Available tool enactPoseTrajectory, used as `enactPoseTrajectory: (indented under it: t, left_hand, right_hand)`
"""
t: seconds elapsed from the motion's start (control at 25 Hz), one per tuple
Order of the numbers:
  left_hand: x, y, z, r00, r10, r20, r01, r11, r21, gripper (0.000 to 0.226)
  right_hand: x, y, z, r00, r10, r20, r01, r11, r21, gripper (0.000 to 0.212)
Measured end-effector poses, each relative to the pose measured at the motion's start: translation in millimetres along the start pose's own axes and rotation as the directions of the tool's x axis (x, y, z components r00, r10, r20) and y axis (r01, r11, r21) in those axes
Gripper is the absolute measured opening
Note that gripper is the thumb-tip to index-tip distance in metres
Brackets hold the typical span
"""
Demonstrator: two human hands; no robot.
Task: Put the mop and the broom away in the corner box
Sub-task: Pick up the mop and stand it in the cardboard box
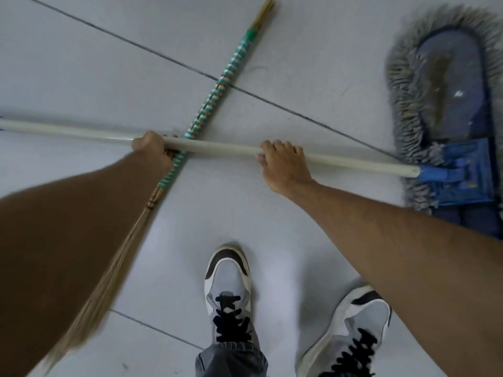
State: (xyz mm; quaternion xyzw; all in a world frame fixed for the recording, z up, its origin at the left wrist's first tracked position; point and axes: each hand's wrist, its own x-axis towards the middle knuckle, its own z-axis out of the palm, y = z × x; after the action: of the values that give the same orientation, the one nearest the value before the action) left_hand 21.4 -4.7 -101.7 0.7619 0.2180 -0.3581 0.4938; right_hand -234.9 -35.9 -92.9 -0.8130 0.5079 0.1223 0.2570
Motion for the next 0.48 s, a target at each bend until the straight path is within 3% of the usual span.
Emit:
enactPoseTrajectory:
  t: [0.08, 0.24, 0.36, 0.4, 0.48]
  left_hand:
    - [-6.4, 10.2, 5.0, 0.997, -0.032, 0.064, 0.026, 0.994, 0.102, 0.021]
    - [-47.9, 46.1, 12.1, 0.994, -0.109, 0.018, 0.110, 0.990, -0.088, 0.019]
    - [-124.4, 99.5, 40.6, 0.991, 0.060, 0.119, -0.075, 0.990, 0.120, 0.012]
    - [-151.6, 120.7, 50.7, 0.978, 0.135, 0.156, -0.152, 0.983, 0.101, 0.016]
    - [-216.8, 177.5, 75.6, 0.972, 0.138, 0.191, -0.125, 0.989, -0.082, 0.028]
  right_hand:
    - [0.1, 4.4, -1.9, 1.000, -0.020, 0.005, 0.020, 1.000, 0.010, 0.028]
    - [1.4, 7.1, -45.8, 0.999, 0.005, 0.052, -0.010, 0.996, 0.089, 0.023]
    - [-11.2, 11.2, -116.1, 0.999, 0.043, 0.000, -0.042, 0.982, 0.186, 0.014]
    - [-16.3, 12.0, -149.8, 0.997, 0.067, -0.024, -0.060, 0.973, 0.222, 0.014]
    - [-31.1, 8.6, -223.7, 0.989, 0.120, -0.089, -0.091, 0.955, 0.284, 0.016]
